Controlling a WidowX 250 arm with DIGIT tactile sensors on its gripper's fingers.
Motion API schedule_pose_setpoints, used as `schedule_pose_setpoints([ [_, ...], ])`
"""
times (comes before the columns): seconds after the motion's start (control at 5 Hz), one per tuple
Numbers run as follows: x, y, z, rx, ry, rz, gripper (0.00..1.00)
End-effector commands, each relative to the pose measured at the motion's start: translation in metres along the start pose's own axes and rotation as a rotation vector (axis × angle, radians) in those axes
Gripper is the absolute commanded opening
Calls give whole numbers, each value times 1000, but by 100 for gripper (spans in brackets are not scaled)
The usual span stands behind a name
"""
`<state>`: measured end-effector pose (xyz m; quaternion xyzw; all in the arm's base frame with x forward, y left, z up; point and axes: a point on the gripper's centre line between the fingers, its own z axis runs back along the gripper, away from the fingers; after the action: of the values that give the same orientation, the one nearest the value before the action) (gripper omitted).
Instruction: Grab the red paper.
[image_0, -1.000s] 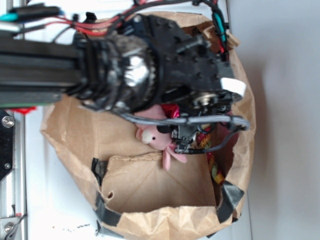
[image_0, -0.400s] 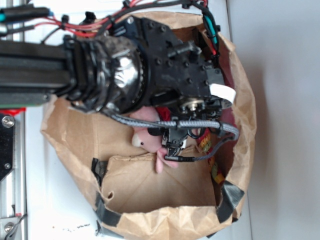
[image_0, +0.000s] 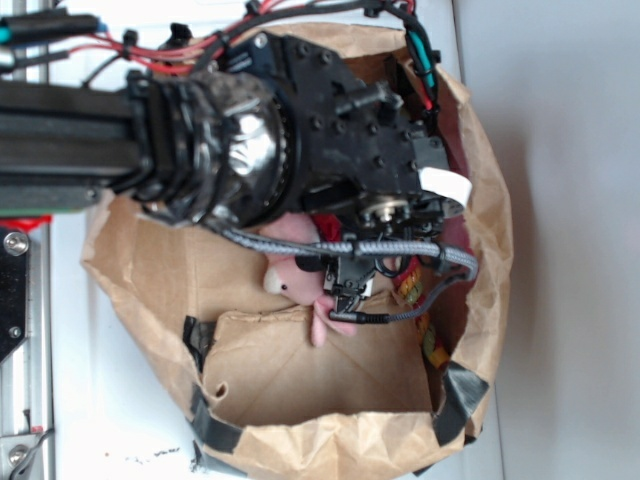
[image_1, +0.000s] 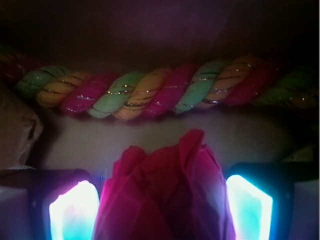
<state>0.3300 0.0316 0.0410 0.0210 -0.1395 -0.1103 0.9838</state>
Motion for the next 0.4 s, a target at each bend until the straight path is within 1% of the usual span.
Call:
schedule_pose_setpoints([
  [0.0, 9, -9, 51, -63, -117, -19, 0],
  [0.2, 12, -31, 104, -107, -190, -61, 0],
])
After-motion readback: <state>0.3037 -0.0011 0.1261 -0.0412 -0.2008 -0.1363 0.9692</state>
